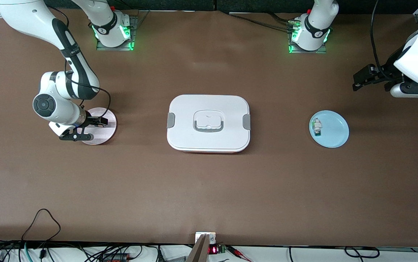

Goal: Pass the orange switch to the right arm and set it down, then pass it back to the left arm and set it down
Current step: 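Close the right gripper on the orange-and-black switch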

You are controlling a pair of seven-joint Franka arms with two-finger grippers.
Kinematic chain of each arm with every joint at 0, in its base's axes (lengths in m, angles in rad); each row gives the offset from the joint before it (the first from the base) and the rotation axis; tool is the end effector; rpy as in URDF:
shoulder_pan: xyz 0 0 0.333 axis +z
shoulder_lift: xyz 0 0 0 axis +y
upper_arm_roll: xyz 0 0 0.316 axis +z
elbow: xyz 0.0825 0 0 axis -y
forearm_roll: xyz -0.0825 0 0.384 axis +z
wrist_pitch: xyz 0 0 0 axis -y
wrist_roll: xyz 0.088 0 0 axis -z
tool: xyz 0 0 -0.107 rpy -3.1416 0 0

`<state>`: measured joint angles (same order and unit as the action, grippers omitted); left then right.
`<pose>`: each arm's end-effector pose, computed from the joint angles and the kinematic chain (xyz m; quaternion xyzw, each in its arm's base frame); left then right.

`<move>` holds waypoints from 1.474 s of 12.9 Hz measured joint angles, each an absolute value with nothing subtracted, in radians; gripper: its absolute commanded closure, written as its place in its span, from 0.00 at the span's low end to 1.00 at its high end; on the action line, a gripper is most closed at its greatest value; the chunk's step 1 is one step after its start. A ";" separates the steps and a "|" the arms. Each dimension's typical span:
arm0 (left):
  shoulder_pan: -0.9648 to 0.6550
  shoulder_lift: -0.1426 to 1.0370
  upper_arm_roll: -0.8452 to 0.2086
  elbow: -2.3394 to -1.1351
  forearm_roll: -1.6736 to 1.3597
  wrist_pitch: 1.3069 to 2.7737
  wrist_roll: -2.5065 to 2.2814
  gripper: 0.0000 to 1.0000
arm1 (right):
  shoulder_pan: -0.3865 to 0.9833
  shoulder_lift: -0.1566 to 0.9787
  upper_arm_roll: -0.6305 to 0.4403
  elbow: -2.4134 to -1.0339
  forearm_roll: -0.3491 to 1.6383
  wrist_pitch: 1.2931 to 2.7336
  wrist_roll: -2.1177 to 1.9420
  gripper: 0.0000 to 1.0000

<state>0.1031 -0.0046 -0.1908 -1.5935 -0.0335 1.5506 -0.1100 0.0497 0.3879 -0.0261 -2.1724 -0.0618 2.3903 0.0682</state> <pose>0.5479 -0.0521 0.6146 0.9996 0.0111 -0.0207 0.0143 0.5442 0.0120 0.1984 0.9961 0.0026 -0.0837 0.0280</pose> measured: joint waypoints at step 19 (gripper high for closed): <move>0.104 -0.005 -0.188 -1.594 -0.034 1.547 -0.110 0.00 | 0.050 0.401 -0.030 -2.211 -0.062 2.410 0.079 0.00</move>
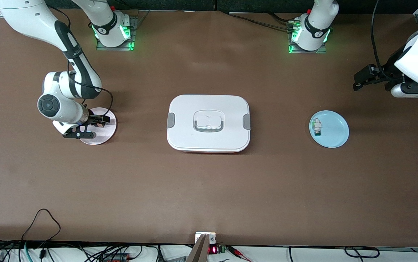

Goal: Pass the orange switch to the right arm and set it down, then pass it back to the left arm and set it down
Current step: 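Close the right gripper on the orange-and-black switch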

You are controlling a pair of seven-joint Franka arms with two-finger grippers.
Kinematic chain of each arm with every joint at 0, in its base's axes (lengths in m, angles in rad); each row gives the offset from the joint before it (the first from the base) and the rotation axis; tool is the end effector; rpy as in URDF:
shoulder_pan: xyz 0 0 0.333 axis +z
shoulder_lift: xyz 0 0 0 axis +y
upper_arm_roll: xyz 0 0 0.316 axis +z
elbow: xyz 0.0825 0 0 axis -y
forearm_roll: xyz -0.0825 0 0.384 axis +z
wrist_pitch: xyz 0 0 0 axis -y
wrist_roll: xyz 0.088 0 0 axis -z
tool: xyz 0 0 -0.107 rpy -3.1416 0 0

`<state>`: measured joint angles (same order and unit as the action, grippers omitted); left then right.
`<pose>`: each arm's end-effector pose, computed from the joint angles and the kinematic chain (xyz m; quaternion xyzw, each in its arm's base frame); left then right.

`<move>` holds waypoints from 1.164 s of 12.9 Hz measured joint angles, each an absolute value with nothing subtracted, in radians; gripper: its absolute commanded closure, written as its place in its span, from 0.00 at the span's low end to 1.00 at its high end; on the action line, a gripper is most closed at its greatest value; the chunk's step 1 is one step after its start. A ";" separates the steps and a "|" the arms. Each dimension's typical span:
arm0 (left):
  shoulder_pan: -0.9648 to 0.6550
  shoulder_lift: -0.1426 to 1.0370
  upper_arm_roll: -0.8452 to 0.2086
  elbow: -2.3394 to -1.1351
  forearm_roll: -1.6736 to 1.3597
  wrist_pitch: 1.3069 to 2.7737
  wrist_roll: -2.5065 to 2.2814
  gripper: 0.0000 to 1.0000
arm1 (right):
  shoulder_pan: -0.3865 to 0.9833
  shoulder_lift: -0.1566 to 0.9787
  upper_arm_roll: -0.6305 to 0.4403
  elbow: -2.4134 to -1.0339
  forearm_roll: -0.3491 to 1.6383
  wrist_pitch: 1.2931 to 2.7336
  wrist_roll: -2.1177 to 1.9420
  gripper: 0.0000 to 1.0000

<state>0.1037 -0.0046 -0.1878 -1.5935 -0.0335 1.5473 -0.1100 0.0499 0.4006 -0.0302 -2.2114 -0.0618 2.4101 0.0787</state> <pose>0.5477 -0.0501 0.6144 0.9996 0.0129 -0.0223 0.0142 0.5291 0.0095 0.1797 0.9946 -0.0038 -0.0995 0.0291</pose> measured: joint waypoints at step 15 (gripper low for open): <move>0.104 -0.005 -0.186 -1.594 -0.034 1.545 -0.110 0.00 | 0.032 0.404 -0.041 -2.216 -0.062 2.431 0.079 0.34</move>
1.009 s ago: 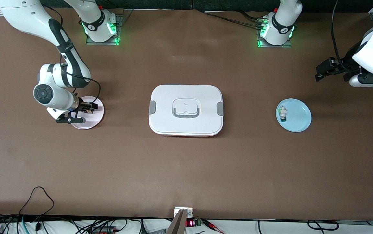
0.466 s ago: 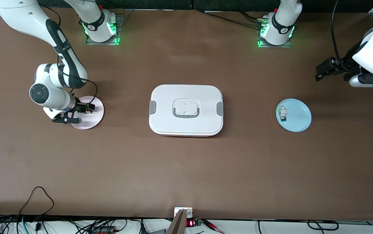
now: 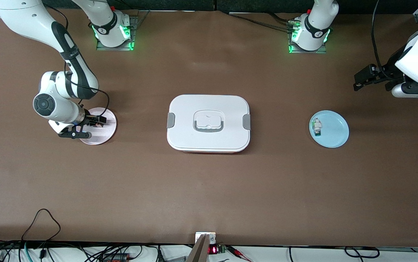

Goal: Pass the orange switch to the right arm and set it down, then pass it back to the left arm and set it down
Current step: 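Close the right gripper on the orange-and-black switch, then lift the switch off the pink plate with the right gripper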

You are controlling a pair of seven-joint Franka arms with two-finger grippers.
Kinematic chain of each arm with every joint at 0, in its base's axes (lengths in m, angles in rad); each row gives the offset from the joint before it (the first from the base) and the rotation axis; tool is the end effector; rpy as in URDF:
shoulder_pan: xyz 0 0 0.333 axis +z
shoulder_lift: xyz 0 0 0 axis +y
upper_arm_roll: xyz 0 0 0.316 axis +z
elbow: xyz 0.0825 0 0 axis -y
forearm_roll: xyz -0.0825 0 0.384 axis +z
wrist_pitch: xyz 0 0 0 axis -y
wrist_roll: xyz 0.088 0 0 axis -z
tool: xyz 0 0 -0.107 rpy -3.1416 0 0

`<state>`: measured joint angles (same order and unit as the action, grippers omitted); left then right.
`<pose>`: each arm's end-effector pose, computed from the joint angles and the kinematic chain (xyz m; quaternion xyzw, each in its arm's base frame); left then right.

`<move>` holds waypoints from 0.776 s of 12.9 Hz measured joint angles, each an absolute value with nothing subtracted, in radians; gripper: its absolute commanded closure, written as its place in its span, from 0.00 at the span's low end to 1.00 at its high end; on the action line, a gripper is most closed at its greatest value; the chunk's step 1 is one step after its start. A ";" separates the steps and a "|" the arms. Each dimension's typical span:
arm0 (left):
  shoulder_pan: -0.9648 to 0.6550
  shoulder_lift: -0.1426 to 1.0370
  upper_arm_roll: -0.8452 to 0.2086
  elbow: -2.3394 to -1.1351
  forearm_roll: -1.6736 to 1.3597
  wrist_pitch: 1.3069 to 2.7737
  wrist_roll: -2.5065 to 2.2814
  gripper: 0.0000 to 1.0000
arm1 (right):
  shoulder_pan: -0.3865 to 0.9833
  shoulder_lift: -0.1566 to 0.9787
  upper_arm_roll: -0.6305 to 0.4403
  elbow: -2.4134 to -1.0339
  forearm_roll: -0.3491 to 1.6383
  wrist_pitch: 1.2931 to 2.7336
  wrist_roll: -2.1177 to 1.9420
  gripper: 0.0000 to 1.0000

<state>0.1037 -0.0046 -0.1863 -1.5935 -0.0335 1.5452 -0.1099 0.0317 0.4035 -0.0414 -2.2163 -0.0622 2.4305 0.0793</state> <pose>0.5475 -0.0492 0.6142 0.9995 0.0136 -0.0234 0.0141 0.5292 -0.0061 0.1780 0.9950 -0.0180 -0.0935 0.0295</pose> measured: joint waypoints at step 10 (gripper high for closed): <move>0.104 -0.005 -0.186 -1.594 -0.034 1.545 -0.110 0.00 | 0.031 0.390 -0.039 -2.199 -0.068 2.411 -0.027 0.57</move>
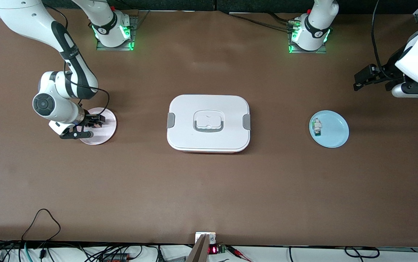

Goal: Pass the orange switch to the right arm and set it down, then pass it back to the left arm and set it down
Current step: 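Lift the switch off the pink plate with the right gripper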

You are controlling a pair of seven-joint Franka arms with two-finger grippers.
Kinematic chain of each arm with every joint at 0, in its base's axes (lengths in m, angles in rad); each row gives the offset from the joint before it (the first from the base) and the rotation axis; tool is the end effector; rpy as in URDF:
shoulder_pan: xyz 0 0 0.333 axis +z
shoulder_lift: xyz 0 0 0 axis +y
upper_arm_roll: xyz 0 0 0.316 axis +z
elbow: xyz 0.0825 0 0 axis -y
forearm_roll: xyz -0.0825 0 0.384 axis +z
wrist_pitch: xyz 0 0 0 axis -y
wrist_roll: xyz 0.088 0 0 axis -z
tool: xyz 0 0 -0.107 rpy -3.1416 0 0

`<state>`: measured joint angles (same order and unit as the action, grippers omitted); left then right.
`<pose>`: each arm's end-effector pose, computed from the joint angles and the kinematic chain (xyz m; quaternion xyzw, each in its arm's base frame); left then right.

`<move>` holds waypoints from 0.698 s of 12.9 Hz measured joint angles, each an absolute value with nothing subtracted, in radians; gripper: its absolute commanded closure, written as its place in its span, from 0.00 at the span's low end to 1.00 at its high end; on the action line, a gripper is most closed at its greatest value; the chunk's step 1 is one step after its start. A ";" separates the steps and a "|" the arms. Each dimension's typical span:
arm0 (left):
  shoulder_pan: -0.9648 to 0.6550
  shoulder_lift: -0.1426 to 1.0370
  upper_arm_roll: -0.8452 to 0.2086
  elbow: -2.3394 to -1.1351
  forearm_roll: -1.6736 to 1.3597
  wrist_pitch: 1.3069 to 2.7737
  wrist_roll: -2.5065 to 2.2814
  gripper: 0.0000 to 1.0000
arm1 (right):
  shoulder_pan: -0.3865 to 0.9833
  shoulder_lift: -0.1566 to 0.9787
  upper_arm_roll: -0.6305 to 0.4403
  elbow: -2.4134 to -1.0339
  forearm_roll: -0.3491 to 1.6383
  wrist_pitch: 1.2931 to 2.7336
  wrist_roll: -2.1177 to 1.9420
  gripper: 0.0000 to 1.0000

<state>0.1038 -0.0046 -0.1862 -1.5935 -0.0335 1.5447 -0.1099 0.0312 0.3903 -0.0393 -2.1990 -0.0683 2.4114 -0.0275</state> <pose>0.5475 -0.0491 0.6141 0.9995 0.0137 -0.0236 0.0141 0.5359 -0.0053 0.1895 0.9949 0.0378 -0.0893 0.0264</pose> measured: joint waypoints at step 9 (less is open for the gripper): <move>0.104 -0.005 -0.186 -1.594 -0.034 1.545 -0.110 0.00 | 0.041 0.294 -0.026 -1.846 -0.066 1.907 -0.043 0.57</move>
<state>0.1038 -0.0046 -0.1861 -1.5935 -0.0335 1.5446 -0.1099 0.0412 0.2935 -0.0261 -1.8464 -0.0664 1.9072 -0.0429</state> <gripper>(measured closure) 0.000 0.269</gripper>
